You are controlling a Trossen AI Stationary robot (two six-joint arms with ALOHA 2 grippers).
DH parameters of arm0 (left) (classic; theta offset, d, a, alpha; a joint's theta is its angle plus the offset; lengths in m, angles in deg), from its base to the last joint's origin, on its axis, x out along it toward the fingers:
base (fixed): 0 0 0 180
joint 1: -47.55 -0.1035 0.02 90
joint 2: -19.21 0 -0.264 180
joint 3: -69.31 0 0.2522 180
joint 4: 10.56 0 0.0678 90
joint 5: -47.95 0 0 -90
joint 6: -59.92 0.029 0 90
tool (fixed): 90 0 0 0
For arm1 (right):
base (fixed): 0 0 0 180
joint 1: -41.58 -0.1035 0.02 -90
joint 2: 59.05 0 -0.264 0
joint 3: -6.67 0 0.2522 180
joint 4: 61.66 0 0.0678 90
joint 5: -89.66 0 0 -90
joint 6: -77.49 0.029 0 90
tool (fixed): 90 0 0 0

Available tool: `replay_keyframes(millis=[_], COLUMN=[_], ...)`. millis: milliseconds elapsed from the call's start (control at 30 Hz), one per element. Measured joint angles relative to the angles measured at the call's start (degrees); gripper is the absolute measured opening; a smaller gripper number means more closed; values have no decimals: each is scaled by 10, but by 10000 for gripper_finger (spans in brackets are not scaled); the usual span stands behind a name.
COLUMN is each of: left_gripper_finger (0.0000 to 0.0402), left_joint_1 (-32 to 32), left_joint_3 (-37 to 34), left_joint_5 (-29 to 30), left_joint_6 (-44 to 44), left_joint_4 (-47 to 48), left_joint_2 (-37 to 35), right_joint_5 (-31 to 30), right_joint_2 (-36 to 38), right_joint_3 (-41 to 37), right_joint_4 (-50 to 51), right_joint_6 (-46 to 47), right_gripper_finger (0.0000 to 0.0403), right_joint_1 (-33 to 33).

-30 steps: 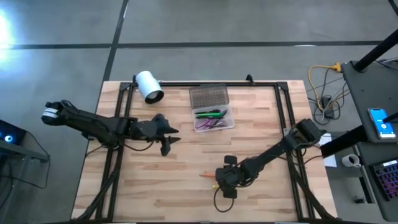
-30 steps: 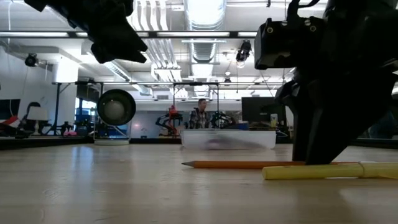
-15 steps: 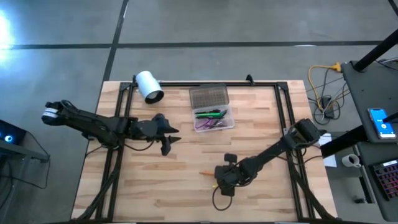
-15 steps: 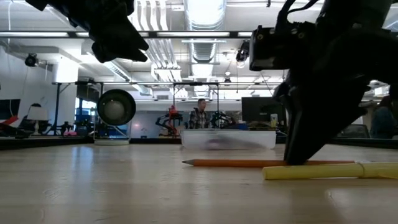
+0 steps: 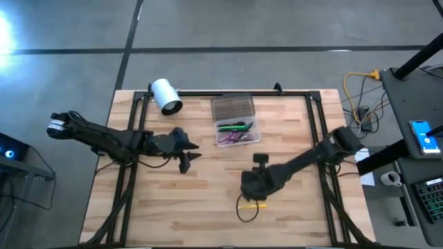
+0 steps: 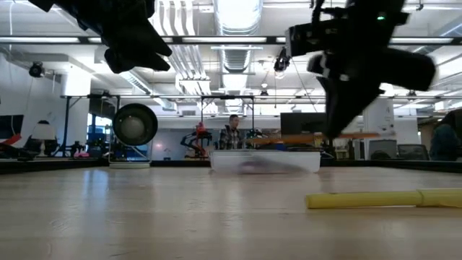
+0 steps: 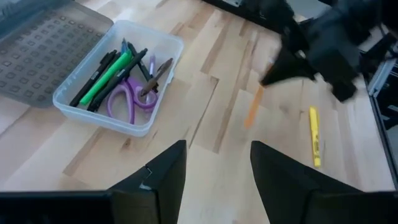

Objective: Pick & place school supplies into a supply box
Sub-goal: Put the pencil into the supply box, then adjust the brown pen in the supply box

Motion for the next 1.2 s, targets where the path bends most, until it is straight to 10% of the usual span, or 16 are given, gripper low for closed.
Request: replay_keyframes(millis=[600, 1200], left_gripper_finger=[164, 164], left_joint_1=[31, 34], left_joint_3=[0, 0], left_joint_5=[4, 5], left_joint_6=[-40, -40], left_joint_4=[-4, 7], left_joint_2=[0, 0], right_joint_5=[-7, 98], right_joint_2=[57, 62], right_joint_3=[-1, -13], right_joint_4=[-39, -37], right_joint_6=[-286, -218], right_gripper_finger=[7, 60], right_joint_1=[271, 211])
